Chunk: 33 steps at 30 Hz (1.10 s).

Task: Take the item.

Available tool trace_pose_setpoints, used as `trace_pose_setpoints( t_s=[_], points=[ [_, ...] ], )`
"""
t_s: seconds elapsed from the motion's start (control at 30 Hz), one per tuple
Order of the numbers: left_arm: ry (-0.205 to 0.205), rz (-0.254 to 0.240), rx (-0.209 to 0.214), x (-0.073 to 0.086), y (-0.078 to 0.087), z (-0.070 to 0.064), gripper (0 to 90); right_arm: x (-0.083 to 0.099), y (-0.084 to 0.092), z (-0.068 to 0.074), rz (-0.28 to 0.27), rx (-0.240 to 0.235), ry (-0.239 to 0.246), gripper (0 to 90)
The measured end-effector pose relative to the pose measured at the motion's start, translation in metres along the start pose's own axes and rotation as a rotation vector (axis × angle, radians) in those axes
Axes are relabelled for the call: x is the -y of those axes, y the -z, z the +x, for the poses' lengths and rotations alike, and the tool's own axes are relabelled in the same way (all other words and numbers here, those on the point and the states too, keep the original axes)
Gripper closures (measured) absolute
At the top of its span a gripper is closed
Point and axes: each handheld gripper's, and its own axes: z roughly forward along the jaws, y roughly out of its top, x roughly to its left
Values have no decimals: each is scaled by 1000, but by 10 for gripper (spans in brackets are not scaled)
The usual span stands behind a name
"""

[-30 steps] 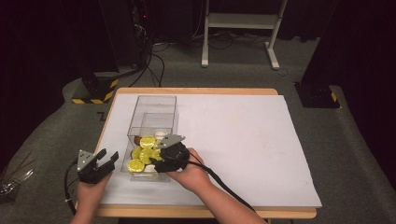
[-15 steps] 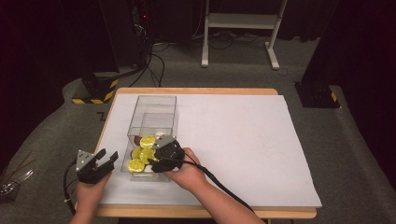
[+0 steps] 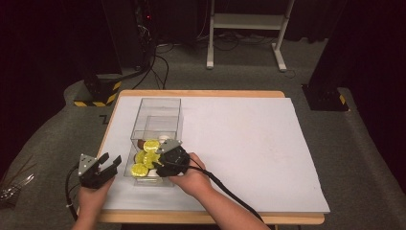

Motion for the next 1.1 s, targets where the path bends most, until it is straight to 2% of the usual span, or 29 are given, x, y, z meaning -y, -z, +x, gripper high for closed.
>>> trace_pose_setpoints(
  t_s=[0.33,0.47,0.63,0.73,0.8,0.93,1.1],
  points=[
    [-18,22,4,2,-2,-2,427,-2,9,-1,-53,0,-21,383],
    [-41,39,5,3,-3,-2,421,-3,11,-1,-63,0,-26,383],
    [-54,66,6,4,-5,-3,382,-3,15,-1,-78,0,-29,383],
    [-58,72,5,4,-5,-3,373,-3,17,-2,-94,-7,-43,383],
    [-47,74,1,4,-6,-3,351,-4,19,-2,-107,-10,-43,383],
    [-63,93,7,4,-6,-3,316,-3,23,-2,-124,-10,-42,383],
    [-55,100,7,5,-7,-4,303,-3,29,-2,-142,-5,-34,383]
  ],
)
